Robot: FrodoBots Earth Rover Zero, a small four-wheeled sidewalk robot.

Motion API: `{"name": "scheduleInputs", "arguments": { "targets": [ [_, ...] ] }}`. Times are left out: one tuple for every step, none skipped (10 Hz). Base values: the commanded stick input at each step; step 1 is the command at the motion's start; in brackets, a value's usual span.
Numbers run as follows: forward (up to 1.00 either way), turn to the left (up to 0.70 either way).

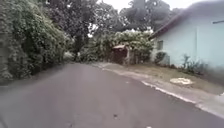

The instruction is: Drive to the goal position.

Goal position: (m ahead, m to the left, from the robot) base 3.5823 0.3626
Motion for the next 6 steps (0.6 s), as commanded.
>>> {"name": "scheduleInputs", "arguments": {
  "targets": [
    [0.7, 0.0],
    [0.7, 0.0],
    [0.7, 0.0],
    [0.7, 0.0],
    [0.7, 0.0],
    [0.7, 0.0]
  ]
}}
